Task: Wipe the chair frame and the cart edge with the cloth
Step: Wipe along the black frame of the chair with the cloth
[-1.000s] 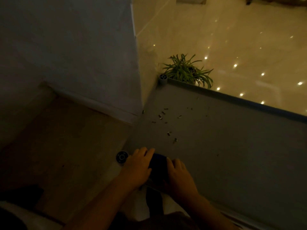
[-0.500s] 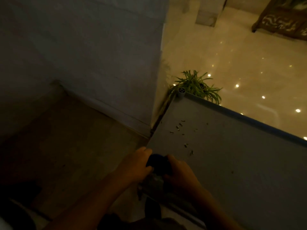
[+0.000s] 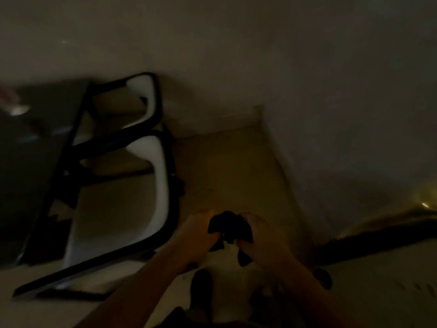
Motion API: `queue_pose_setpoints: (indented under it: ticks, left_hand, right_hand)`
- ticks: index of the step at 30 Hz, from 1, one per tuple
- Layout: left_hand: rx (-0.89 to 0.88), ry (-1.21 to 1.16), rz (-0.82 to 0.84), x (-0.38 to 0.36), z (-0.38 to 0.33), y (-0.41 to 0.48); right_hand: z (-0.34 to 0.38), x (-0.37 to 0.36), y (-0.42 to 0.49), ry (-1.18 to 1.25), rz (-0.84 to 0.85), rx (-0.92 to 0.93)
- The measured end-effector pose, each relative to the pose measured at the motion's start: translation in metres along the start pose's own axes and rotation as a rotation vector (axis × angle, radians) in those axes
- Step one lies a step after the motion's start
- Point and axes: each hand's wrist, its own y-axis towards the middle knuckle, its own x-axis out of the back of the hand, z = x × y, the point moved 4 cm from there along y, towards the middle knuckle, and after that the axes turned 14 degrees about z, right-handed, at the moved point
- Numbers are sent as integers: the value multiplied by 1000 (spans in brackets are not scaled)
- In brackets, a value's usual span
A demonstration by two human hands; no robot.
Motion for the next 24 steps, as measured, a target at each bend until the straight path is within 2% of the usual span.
queue_pose_setpoints:
  ticks: [2,7,10,24]
  left_hand:
    - [105,-59,-145,14,39,-32]
    - [263,-54,-193,20,103,-54]
    - [283,-63,-245,33,139,-43]
    - [220,-66,-136,98,235,61]
  right_hand:
    - [30,-26,28,-21,135,99]
    - [73,-60,68,-79,257,164]
    - [94,-70,97,-119,304,152]
    - [92,-102,247,-152,221,-122]
